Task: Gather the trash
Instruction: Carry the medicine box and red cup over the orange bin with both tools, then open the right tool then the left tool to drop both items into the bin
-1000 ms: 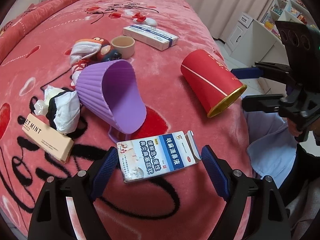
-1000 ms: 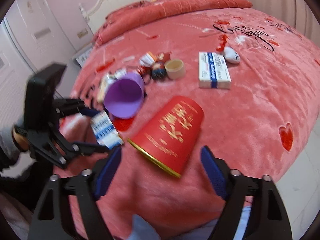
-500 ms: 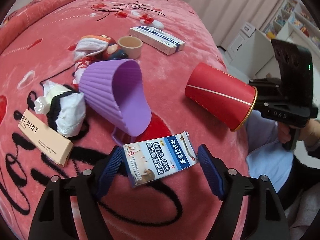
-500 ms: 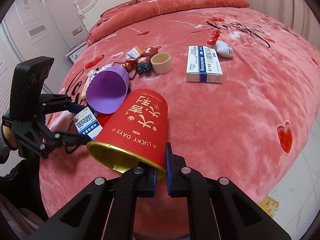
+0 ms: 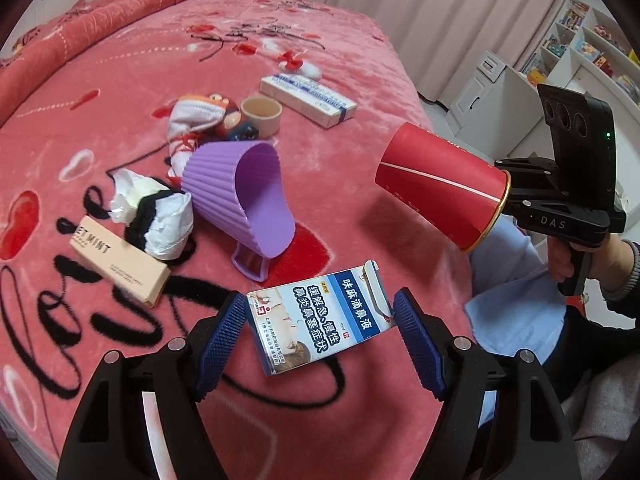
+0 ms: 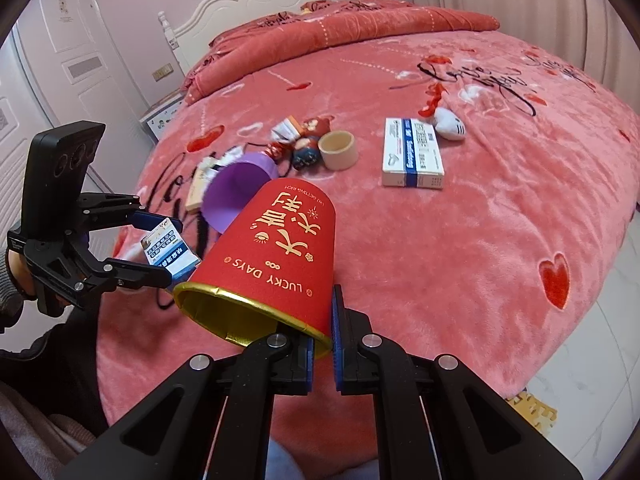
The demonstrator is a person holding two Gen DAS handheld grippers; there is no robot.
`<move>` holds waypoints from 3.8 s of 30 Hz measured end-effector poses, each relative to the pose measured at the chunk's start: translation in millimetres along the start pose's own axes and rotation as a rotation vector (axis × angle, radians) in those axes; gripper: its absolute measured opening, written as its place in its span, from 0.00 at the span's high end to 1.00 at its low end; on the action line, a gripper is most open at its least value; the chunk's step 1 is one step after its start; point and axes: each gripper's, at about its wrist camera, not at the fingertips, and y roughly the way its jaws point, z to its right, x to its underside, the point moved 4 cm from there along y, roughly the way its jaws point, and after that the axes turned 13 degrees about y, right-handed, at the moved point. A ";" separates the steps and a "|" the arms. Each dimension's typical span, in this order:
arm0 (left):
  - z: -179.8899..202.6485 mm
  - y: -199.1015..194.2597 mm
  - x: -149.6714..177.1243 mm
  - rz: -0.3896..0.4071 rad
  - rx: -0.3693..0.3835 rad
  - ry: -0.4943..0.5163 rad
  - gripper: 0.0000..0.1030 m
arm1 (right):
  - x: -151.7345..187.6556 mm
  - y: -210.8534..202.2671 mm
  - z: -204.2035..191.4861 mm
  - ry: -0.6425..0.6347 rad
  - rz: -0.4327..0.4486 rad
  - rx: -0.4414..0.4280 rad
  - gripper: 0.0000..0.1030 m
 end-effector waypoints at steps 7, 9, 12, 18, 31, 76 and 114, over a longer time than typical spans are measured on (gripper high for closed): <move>18.4 -23.6 4.1 0.015 -0.017 0.026 0.26 | 10.2 -28.3 -19.5 -0.016 0.027 -0.022 0.93; 26.2 -31.5 7.6 0.022 -0.019 0.035 0.26 | 16.1 -36.7 -26.5 -0.021 0.032 -0.029 0.93; 36.9 -39.4 13.7 0.027 -0.026 0.048 0.26 | 28.5 -46.8 -37.3 -0.024 0.028 -0.051 0.93; 55.9 -50.4 25.4 0.030 -0.033 0.059 0.26 | 52.0 -60.7 -54.5 -0.042 0.023 -0.075 0.93; 121.5 -38.2 -28.7 0.036 -0.001 0.265 0.26 | 86.3 -136.9 -10.0 0.056 0.156 -0.012 0.93; 446.0 223.6 -188.4 -0.148 0.554 0.829 0.26 | 366.5 -268.8 395.3 0.921 0.224 0.525 0.93; 481.8 267.0 -181.4 -0.206 0.532 0.873 0.13 | 407.1 -268.9 404.3 1.047 0.237 0.570 0.66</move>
